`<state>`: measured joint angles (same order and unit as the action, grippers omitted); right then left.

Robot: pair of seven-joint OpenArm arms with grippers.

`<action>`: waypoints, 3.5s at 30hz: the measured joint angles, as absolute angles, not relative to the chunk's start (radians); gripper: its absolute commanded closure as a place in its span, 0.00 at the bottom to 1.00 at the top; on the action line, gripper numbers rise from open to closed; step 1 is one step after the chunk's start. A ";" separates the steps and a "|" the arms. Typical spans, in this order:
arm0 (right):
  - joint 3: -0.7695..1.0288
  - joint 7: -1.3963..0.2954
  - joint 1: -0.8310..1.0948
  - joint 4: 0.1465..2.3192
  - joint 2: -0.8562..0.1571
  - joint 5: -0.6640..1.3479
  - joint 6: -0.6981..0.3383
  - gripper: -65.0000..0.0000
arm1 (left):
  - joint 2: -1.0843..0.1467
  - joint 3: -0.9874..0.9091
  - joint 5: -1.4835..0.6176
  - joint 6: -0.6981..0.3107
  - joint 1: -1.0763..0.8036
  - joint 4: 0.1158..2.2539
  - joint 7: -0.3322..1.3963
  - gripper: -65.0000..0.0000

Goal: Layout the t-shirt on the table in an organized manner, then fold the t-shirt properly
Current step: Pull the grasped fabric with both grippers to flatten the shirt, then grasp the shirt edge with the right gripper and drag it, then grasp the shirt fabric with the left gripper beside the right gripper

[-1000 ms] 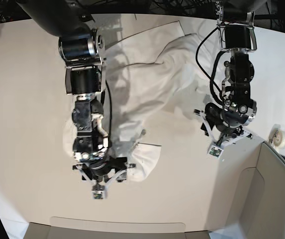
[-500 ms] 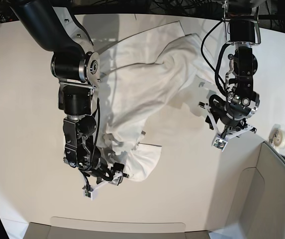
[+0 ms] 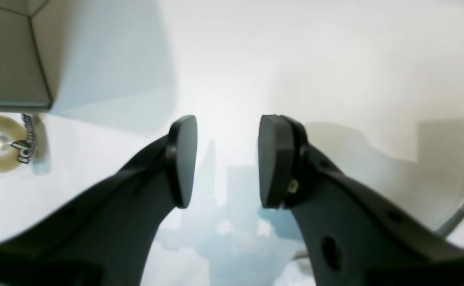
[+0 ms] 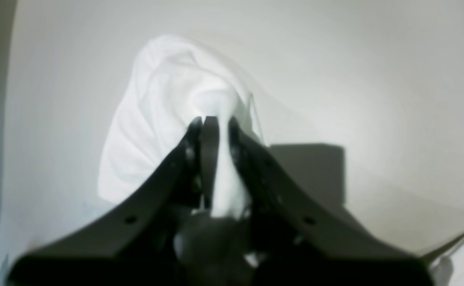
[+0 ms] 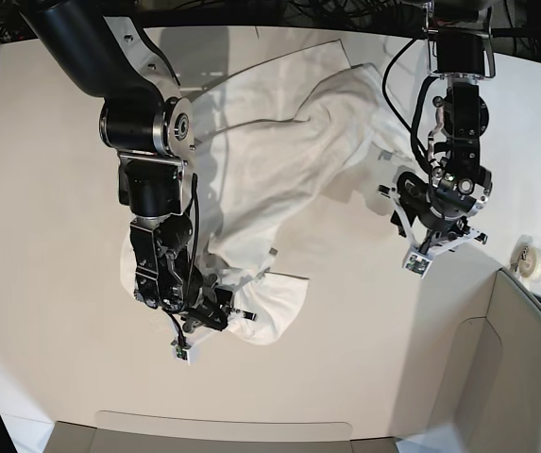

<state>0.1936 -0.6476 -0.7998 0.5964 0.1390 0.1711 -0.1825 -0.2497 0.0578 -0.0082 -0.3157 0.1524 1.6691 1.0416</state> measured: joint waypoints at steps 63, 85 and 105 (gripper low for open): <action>-0.095 -0.950 0.379 1.995 -0.237 0.058 -0.186 1.00 | -0.257 0.006 -0.828 -0.450 -0.113 1.924 1.411 0.69; -0.423 -0.945 0.355 2.018 -0.281 0.059 -0.186 1.00 | -0.294 0.295 -0.846 -0.205 0.127 1.571 1.179 0.72; -0.178 -0.963 0.268 2.028 -0.138 0.063 -0.187 1.00 | -0.461 -0.038 -0.762 -0.315 0.100 1.724 1.178 0.75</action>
